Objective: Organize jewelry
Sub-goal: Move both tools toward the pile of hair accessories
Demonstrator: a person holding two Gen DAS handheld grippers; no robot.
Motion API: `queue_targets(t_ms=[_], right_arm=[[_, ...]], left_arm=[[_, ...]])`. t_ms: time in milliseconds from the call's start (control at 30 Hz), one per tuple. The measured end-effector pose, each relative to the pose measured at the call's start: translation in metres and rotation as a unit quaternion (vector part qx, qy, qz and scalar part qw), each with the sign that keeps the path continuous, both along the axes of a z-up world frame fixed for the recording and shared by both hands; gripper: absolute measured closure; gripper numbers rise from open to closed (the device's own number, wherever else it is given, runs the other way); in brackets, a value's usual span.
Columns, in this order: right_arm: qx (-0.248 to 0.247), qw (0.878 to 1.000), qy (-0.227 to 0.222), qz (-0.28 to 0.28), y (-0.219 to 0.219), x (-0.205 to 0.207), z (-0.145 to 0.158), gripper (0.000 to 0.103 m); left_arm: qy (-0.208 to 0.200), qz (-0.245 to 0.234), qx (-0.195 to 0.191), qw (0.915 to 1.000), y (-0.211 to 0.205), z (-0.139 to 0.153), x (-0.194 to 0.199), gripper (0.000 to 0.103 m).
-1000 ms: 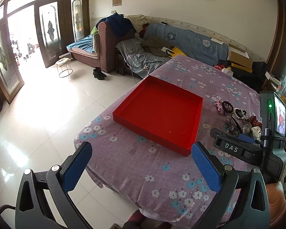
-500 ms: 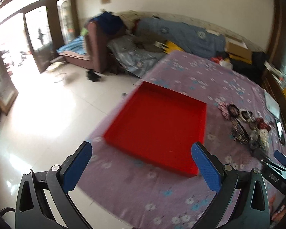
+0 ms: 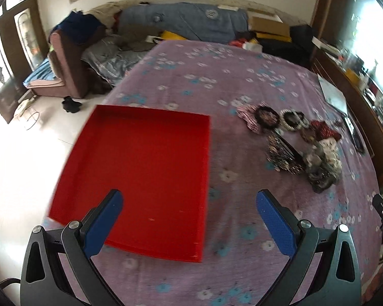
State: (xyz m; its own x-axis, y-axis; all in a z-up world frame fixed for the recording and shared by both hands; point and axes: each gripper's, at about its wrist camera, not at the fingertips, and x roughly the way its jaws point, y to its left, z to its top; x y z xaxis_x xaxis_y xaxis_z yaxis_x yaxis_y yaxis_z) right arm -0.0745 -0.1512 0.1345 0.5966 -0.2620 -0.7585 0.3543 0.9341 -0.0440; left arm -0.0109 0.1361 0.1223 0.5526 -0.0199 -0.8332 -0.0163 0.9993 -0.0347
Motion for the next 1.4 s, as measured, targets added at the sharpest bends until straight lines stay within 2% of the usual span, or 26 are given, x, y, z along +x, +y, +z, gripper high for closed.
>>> queue_targets(t_ms=[167,267,467,700,967,1267,1400], right_arm=[[0.03,0.999,0.013,-0.007,-0.007,-0.011,-0.017,0.006],[0.049,0.999,0.014,0.013,-0.009,-0.01,-0.027,0.006],[0.063,0.996,-0.007,0.055,-0.024,-0.006,-0.028,0.006],[0.086,0.993,-0.002,0.076,-0.041,0.001,-0.035,0.006],[0.098,0.989,-0.004,0.114,-0.04,0.006,-0.035,0.006],[0.102,0.986,-0.006,0.129,-0.058,0.007,-0.038,0.015],[0.101,0.986,0.006,0.132,-0.078,0.021,-0.042,0.025]], left_arm=[[0.005,-0.009,0.013,0.9999,-0.029,0.001,-0.005,0.0],[-0.003,-0.005,0.036,0.9993,-0.046,0.008,-0.012,0.0],[-0.004,0.018,0.054,0.9984,-0.068,0.013,-0.028,0.0],[0.01,0.044,0.047,0.9979,-0.076,0.012,-0.04,0.0],[0.01,0.063,0.047,0.9968,-0.081,0.015,-0.044,0.0],[0.014,0.063,0.055,0.9964,-0.09,0.013,-0.04,0.0],[0.017,0.058,0.023,0.9979,-0.086,0.012,-0.025,0.0]])
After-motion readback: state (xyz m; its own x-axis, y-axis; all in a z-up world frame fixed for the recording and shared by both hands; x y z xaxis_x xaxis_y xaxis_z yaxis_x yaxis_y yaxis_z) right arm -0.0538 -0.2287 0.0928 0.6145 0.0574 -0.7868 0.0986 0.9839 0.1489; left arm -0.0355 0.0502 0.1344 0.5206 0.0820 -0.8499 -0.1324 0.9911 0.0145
